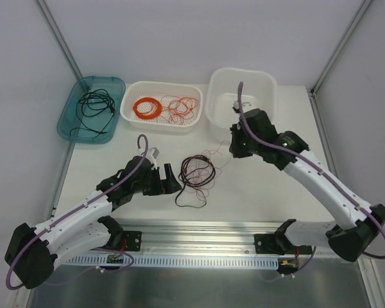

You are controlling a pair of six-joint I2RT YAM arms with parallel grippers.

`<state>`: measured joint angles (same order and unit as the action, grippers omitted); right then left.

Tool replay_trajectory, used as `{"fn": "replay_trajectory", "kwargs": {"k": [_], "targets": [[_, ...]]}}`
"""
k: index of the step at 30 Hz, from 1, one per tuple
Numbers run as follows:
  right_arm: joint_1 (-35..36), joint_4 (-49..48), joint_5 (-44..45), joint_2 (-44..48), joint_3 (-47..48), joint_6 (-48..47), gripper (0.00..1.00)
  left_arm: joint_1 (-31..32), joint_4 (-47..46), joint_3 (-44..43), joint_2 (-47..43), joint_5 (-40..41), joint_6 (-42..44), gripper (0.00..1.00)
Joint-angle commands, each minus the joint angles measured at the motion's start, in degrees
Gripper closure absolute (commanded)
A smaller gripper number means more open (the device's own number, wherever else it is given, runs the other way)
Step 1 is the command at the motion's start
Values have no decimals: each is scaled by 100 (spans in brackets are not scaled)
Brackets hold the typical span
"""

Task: Untangle the cables

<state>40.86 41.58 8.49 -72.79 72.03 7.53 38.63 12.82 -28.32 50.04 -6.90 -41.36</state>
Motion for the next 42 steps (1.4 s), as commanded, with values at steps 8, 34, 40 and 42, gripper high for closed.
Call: {"fn": "replay_trajectory", "kwargs": {"k": [8,34,40,42], "targets": [[18,1081,-805,758,3034,-1078,99,30,-25,-262,111,136,58,1],[18,-3585,670,1734,3397,-1297,99,30,-16,-605,-82,39,885,1],[18,-3869,1515,1707,3239,-1509,99,30,-25,-570,-12,39,832,1],[10,-3353,1611,1698,3168,-1465,99,30,-34,-544,-21,48,832,1]]}}
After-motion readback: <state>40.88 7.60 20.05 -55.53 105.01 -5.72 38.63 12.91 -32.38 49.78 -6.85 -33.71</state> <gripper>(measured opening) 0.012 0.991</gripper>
